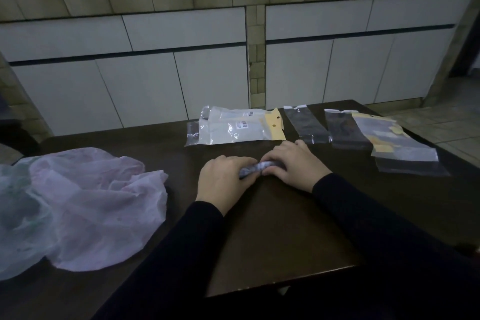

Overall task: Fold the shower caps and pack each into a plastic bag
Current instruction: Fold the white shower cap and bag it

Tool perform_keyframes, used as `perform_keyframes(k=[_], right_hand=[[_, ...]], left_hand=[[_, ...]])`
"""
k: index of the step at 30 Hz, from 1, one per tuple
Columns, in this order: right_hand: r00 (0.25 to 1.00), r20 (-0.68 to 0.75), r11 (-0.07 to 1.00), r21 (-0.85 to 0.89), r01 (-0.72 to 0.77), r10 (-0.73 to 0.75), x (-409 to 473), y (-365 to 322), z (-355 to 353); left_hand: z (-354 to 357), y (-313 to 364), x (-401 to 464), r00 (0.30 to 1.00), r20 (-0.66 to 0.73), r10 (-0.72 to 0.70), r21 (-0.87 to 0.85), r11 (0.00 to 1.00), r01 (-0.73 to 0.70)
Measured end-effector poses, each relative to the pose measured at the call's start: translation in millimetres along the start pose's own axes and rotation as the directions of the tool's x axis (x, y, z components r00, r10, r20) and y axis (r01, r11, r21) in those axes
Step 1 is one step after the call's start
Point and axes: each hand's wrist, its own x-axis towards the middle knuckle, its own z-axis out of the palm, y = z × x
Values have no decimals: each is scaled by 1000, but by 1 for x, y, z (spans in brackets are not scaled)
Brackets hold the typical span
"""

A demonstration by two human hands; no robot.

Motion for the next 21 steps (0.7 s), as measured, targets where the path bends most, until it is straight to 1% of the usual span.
perform_keyframes(k=[2,3,5,6,7,8,10,13,15,21], right_hand=[[998,32,989,139,-56,52,-1,11,-2],[996,16,973,213,-88,86,-2,17,-3],[974,-103,938,309,-160,200,-1,33,-7],[948,-172,935,285,-211,266,1,42,-9],[920,-220,937,209,-281,325,5,51,-9],[895,-237,926,114,-361,378,9,59,-9],[870,-199,883,-45,-468,451,18,74,-6],[883,-84,867,-167,-470,462,34,86,0],[885,-43,864,-199,-462,463,43,90,1],[901,-49,879,-203,-432,432,54,96,0]], left_hand=[[6,0,6,999,-15,29,7,1000,-29],[9,0,11,999,-26,41,10,999,-41],[15,-1,20,997,-62,48,15,999,-47],[18,-1,25,996,-74,48,17,999,-47],[23,-1,30,995,-84,55,22,998,-53],[27,-2,35,994,-89,59,25,998,-57],[35,-5,45,992,-104,68,22,998,-66],[47,-7,58,988,-131,79,29,997,-76],[53,-10,64,987,-143,73,17,997,-72],[61,-13,74,984,-174,29,-13,999,-32]])
